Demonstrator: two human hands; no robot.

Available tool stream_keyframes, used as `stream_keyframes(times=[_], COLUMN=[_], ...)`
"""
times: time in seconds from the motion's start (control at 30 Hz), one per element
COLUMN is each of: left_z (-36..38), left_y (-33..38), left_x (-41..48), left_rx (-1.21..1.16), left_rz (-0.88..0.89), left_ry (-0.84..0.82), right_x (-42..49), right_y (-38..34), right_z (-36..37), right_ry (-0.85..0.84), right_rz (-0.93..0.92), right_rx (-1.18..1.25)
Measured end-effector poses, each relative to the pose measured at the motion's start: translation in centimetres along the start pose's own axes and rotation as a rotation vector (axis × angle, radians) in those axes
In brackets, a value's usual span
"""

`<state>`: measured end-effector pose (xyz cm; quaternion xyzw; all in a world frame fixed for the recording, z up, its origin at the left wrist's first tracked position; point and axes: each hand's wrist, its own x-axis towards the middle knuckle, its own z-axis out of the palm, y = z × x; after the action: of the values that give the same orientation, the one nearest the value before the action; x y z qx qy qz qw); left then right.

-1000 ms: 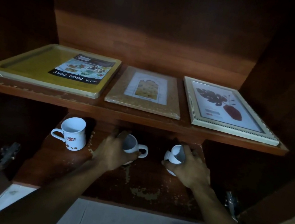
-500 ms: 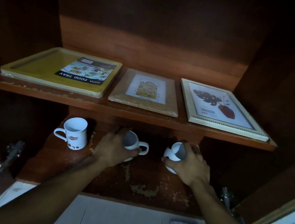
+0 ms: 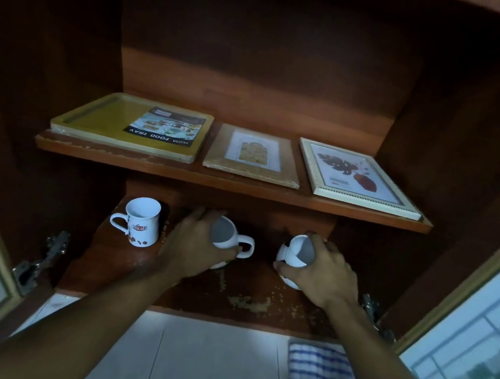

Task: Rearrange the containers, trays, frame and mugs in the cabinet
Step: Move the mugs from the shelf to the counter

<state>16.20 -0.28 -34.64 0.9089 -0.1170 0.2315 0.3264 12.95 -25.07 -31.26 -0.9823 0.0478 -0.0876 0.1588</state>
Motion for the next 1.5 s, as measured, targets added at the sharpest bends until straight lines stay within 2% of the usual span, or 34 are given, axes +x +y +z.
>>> stream_keyframes(times=[0.83, 1.5], left_z=[-7.4, -16.8], left_y=[4.8, 5.6], left_x=[-11.7, -21.9], left_rx=[-0.004, -0.011], left_rz=[0.009, 0.000], left_ry=[0.091, -0.023], right_x=[-14.0, -27.5], right_y=[-2.3, -7.6], right_z=[-3.6, -4.2], right_ry=[0.019, -0.002], right_rz=[-0.118, -0.045], right_rx=[-0.002, 0.024])
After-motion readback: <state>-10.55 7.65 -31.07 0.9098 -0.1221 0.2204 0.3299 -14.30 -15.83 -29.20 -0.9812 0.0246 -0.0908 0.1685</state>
